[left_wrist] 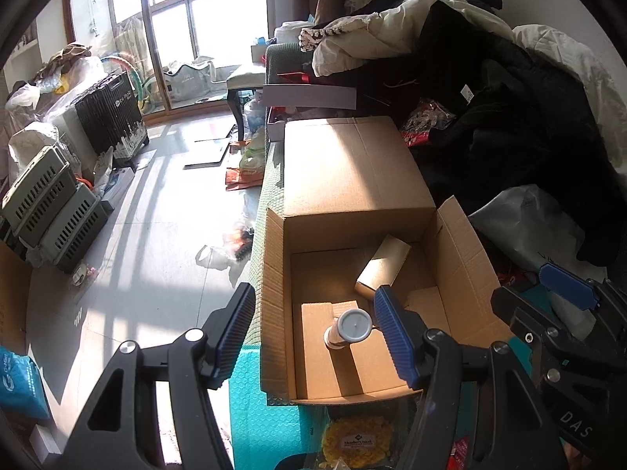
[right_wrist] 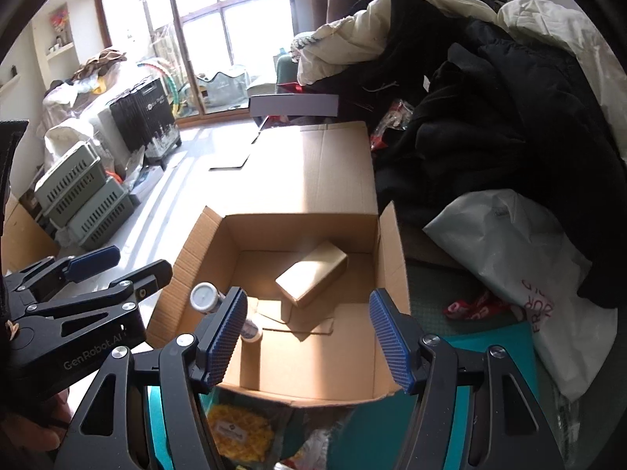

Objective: Organize snacks
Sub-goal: 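Open both tools to release the tube and box inside the cardboard box, then withdraw both tools from the cardboard box back toward the snack pile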

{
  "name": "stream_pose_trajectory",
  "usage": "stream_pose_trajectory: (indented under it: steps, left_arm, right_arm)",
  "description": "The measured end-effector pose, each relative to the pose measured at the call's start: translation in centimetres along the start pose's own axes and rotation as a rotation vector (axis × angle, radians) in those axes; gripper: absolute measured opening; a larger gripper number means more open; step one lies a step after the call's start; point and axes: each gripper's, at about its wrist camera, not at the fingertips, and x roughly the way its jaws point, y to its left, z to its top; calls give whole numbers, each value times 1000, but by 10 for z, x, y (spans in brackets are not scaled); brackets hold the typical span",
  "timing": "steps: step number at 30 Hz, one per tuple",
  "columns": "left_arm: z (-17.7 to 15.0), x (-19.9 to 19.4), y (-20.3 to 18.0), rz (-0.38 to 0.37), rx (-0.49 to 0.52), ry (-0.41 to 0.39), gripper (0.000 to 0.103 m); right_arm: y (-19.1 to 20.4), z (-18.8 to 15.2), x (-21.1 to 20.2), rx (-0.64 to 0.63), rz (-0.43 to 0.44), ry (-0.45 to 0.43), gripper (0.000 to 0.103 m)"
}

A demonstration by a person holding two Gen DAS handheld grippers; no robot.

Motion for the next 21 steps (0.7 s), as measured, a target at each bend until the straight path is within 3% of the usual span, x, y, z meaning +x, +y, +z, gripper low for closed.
stream_pose_trajectory:
  steps: [10, 21]
  left_arm:
    - [7, -91, 12, 12, 2, -150, 62]
    - [-16, -174, 35, -10, -21, -245, 62]
  right_arm:
    - [25, 14, -79, -40, 17, -119, 69]
    - [55, 2, -158, -73, 41, -211, 75]
